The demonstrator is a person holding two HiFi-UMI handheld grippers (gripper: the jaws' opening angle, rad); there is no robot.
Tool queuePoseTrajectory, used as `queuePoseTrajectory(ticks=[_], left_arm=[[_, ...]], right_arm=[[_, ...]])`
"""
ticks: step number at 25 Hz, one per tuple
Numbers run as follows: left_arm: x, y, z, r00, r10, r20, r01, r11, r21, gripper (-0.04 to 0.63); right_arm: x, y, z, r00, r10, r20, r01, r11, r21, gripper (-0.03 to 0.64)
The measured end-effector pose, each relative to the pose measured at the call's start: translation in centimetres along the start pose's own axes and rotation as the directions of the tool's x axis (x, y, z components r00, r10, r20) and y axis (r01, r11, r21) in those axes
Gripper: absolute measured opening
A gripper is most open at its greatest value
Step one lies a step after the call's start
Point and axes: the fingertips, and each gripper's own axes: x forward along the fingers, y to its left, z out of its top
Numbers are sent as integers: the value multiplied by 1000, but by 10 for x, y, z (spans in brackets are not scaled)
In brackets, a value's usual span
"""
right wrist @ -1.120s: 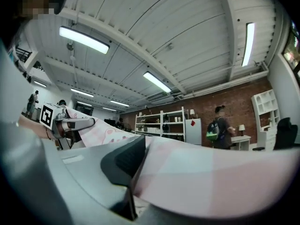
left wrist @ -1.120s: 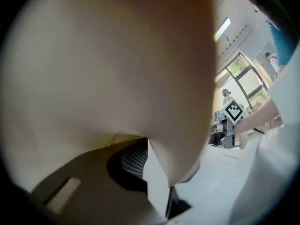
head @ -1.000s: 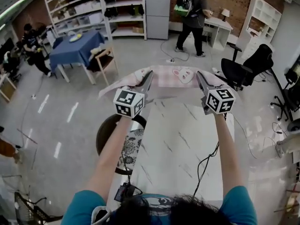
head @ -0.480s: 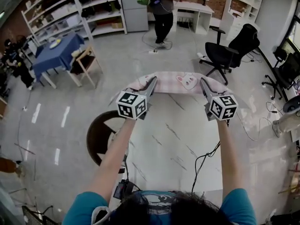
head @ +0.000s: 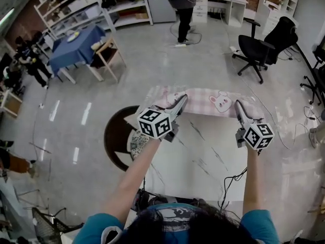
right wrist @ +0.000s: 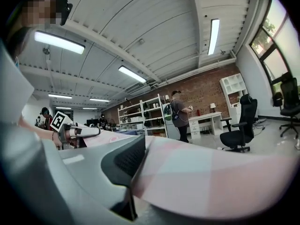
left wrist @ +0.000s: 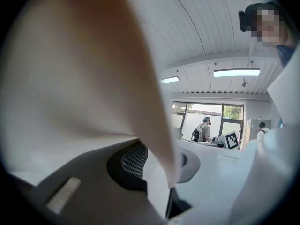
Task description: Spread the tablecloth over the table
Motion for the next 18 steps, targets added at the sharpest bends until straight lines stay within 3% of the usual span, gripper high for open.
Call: queuePoseTrajectory(ticks=[4,8,10,14,18], left_arm=[[-10,-15,-25,1000,-2,-17,0,997,-74,77],[-31,-26,-56,993,32,-116,-36,999,-32,91],[-49,-24,-71,991,35,-128,-49,993,-108,83],[-86,-24,-109,993,50,-110,-82,950,-302,75],[-110,-38,-142,992,47,-121,-88,930,-357,76]], right_arm=[[-27,0,-22,1000,-19,-1,19,998,67,66],[-50,12,-44,999,-31,-26,34,991,128,66],[-58,25,-56,999,-30,-40,36,989,143,64],[-75,48,-83,996,-30,-84,44,984,170,64],[-104,58,-110,993,-38,-111,68,955,287,61]])
